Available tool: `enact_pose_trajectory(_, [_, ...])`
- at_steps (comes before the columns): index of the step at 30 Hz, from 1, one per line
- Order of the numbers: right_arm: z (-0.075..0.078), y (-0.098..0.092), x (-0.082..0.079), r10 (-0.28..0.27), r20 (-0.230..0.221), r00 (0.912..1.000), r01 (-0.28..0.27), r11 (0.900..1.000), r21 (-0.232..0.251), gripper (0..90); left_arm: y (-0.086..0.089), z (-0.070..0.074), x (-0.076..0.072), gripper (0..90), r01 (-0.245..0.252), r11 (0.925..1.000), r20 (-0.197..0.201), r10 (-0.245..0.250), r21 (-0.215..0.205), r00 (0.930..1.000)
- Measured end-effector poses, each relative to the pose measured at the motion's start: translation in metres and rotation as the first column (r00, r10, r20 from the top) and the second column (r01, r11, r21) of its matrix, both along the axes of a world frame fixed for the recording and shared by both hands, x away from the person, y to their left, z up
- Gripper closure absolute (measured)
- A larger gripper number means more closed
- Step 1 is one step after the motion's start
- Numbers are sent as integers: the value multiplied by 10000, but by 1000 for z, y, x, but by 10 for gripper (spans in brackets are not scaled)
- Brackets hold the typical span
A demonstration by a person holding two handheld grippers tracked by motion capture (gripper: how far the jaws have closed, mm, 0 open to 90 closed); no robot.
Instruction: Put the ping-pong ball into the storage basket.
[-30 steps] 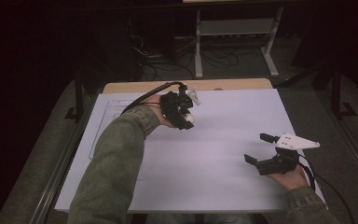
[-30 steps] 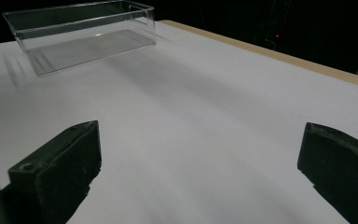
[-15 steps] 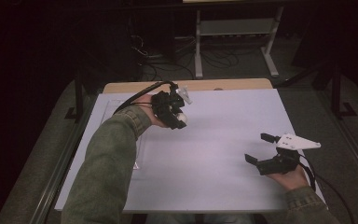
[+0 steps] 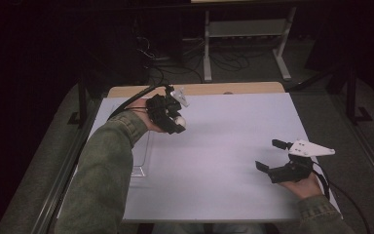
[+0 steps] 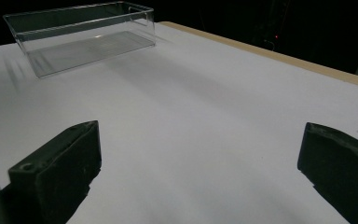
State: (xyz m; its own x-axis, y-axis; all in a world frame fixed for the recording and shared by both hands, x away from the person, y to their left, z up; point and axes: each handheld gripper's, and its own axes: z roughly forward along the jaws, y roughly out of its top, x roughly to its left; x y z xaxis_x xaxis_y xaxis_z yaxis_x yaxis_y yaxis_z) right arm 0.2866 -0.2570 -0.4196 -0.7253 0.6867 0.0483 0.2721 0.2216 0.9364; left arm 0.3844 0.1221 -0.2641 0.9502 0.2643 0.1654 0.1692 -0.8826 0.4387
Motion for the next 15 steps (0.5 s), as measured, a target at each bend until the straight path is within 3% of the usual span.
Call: enact_pose_trajectory(15, [0,0,0,-17,16,10000,17,10000,3,0,20,0,-4,509,-316,9995,-68,316,84,9995])
